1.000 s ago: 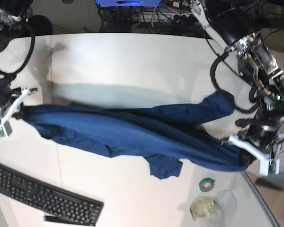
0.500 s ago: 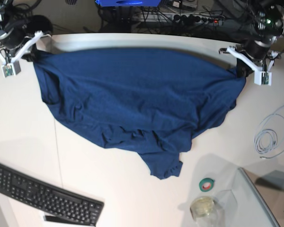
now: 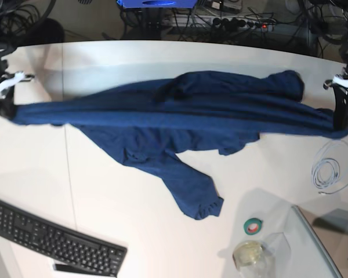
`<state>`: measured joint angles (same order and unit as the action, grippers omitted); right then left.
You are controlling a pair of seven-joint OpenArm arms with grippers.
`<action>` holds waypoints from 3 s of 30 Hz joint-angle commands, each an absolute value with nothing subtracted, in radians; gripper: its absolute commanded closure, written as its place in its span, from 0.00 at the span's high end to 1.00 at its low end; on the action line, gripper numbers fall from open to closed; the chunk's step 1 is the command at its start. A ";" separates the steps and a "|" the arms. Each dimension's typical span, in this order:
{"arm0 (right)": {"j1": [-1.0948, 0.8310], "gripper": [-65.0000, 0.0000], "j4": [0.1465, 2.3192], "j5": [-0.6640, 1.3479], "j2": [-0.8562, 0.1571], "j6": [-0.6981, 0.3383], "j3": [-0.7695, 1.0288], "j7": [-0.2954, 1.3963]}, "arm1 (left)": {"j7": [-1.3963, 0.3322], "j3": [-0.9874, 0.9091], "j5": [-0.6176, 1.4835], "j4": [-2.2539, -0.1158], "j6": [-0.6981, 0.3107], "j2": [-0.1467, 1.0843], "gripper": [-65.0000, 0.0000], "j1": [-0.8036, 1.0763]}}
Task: Layout the t-shirt on the table in an organized manner, then fold the t-shirt properly
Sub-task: 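Lift the t-shirt with both grippers and swing it over the table, then lay the t-shirt flat on the table and open both grippers, then grasp the t-shirt hem corners with both grippers and pull outward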
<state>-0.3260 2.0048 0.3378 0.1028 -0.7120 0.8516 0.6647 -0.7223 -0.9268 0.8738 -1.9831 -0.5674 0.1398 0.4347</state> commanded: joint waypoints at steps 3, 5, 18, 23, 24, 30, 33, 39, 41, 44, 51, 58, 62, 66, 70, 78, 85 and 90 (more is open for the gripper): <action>-0.240 0.00 2.026 0.343 0.087 -0.698 0.937 0.641 | -0.687 -0.937 0.941 -1.997 -0.549 0.159 0.00 0.367; -0.189 0.00 2.026 0.343 0.067 -0.698 0.966 0.641 | -0.687 -0.937 0.947 -1.997 -0.549 0.160 0.00 0.303; -0.054 0.01 2.020 0.337 -0.150 -0.698 0.980 0.642 | -0.822 -0.875 0.931 -1.995 -0.516 0.134 0.00 -0.021; -0.125 0.01 2.020 0.337 -0.108 -0.698 1.029 0.642 | -0.822 -0.874 0.932 -1.994 -0.518 0.079 0.00 0.028; -0.148 0.01 2.020 0.337 -0.088 -0.698 1.053 0.642 | -0.822 -0.874 0.932 -1.995 -0.518 0.074 0.00 0.056; -0.234 0.01 2.018 0.341 -0.022 -0.698 1.188 0.639 | -0.817 -0.880 1.050 -1.995 -0.519 0.085 0.00 0.226; -0.255 0.01 2.018 0.343 0.002 -0.698 1.248 0.638 | -0.817 -0.880 1.142 -1.995 -0.519 0.116 0.00 0.292; -0.200 0.01 2.020 0.343 0.004 -0.698 1.296 0.638 | -0.817 -0.874 1.239 -1.994 -0.512 0.137 0.00 0.288; -0.174 0.01 2.022 0.340 -0.024 -0.698 1.253 0.642 | -0.822 -0.872 1.230 -1.992 -0.510 0.133 0.00 0.237; -0.134 0.01 2.017 0.335 -0.081 -0.698 1.136 0.642 | -0.819 -0.806 1.147 -1.988 -0.499 0.128 0.00 0.148; 0.093 0.01 1.732 0.335 -0.255 -0.653 0.768 0.636 | -0.814 -0.604 0.779 -1.837 -0.437 0.053 0.00 -0.128; 0.562 0.15 1.099 0.334 -0.397 -0.582 0.535 0.588 | -0.673 -0.527 0.390 -1.414 -0.437 -0.018 0.00 -0.521; 0.693 0.79 0.855 0.302 -0.473 -0.582 0.331 0.579 | -0.518 -0.409 0.248 -1.171 -0.437 -0.012 0.17 -0.630; 0.619 1.00 0.885 0.302 -0.470 -0.582 0.364 0.573 | -0.417 -0.407 0.231 -1.079 -0.435 -0.013 1.00 -0.627; 0.503 1.00 0.960 0.302 -0.461 -0.582 0.430 0.572 | -0.374 -0.467 0.236 -1.076 -0.435 -0.016 1.00 -0.575; 0.236 0.99 1.109 0.300 -0.361 -0.582 0.564 0.570 | -0.372 -0.470 0.236 -1.270 -0.438 -0.013 1.00 -0.260; 0.151 0.68 1.043 0.297 -0.269 -0.582 0.581 0.435 | -0.364 -0.461 0.236 -1.342 -0.441 0.002 1.00 0.007; 0.206 0.70 0.935 0.300 -0.242 -0.582 0.572 0.433 | -0.364 -0.380 0.237 -1.342 -0.461 0.064 1.00 0.047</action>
